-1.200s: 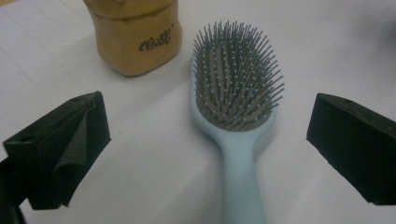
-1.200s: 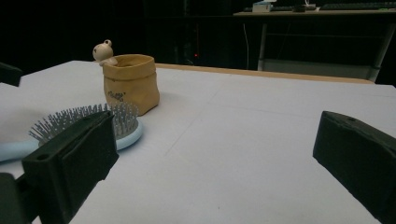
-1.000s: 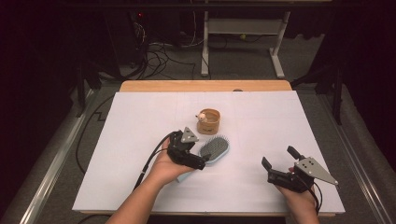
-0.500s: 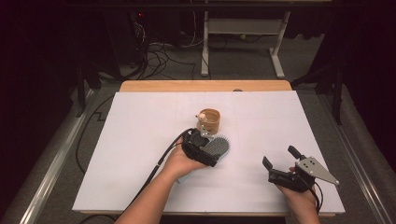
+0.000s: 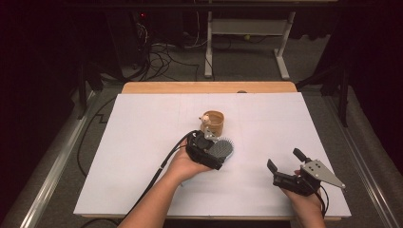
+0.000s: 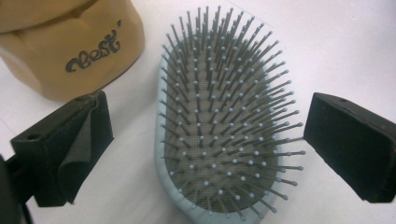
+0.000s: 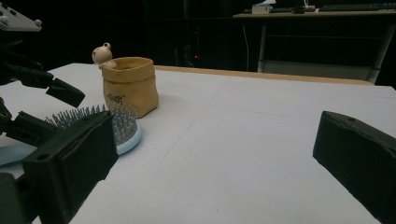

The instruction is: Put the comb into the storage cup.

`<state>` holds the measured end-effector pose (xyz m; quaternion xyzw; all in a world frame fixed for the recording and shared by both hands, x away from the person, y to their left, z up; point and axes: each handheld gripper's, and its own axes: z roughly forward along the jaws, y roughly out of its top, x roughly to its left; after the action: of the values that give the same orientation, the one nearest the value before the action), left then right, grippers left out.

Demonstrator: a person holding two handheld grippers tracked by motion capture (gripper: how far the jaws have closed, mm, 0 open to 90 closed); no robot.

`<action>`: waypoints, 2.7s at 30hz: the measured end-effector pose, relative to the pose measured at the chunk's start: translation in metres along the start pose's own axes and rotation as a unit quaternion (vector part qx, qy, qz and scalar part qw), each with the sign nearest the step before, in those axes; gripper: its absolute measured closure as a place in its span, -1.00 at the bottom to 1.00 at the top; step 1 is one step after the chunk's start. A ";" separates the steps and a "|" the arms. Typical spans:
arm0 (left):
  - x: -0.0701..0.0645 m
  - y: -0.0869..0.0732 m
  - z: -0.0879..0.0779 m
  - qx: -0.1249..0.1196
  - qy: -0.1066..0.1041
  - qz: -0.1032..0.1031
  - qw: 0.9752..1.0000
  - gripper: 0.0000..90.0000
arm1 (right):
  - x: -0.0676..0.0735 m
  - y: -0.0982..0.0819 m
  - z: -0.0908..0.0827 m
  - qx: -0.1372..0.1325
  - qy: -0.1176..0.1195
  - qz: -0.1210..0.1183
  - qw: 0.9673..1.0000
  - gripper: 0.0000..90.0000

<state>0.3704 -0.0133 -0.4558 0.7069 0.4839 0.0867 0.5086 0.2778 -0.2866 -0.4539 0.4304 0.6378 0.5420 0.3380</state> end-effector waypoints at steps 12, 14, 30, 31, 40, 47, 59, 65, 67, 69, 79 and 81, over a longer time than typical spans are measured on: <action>-0.002 -0.005 0.012 0.036 0.019 0.004 0.999 -0.93 | 0.000 0.000 0.000 0.000 0.001 0.000 1.000 -0.99; -0.002 -0.006 0.016 0.044 0.025 0.004 0.999 -0.92 | 0.000 0.000 0.000 0.000 0.001 0.000 1.000 -0.99; 0.001 -0.007 0.026 0.091 0.042 -0.001 0.995 -0.64 | -0.001 0.000 0.000 -0.001 0.002 0.002 1.000 -0.99; 0.001 -0.007 0.026 0.092 0.042 -0.001 0.995 -0.64 | -0.001 0.000 0.000 -0.001 0.002 0.002 1.000 -0.99; -0.001 -0.008 0.025 0.089 0.038 0.006 0.995 -0.59 | 0.000 0.000 0.000 -0.002 0.002 0.001 1.000 -0.99; 0.000 -0.008 0.025 0.089 0.038 0.004 0.995 -0.57 | 0.000 0.000 0.000 -0.002 0.001 0.000 1.000 -0.99; -0.001 -0.008 0.025 0.092 0.038 0.004 0.995 -0.55 | 0.000 0.001 0.000 -0.003 0.000 0.001 1.000 -0.99; -0.001 -0.007 0.025 0.093 0.039 0.003 0.995 -0.54 | -0.001 0.001 0.000 -0.003 0.000 0.002 1.000 -0.99; -0.001 -0.007 0.025 0.094 0.039 0.001 0.995 -0.54 | -0.001 0.001 0.000 -0.003 -0.001 0.002 1.000 -0.99; -0.001 -0.006 0.025 0.095 0.039 0.001 0.995 -0.54 | -0.001 0.001 -0.001 -0.003 -0.001 0.003 1.000 -0.99; 0.000 -0.004 0.021 0.092 0.040 0.004 0.995 -0.54 | -0.001 0.001 -0.001 -0.005 -0.003 0.002 1.000 -0.99; 0.000 -0.002 0.019 0.091 0.037 0.002 0.995 -0.54 | -0.002 0.001 -0.001 -0.006 -0.003 0.003 1.000 -0.99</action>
<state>0.3806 -0.0256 -0.4667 0.7474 0.5070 0.0696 0.4237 0.2778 -0.2883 -0.4530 0.4320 0.6321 0.5455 0.3408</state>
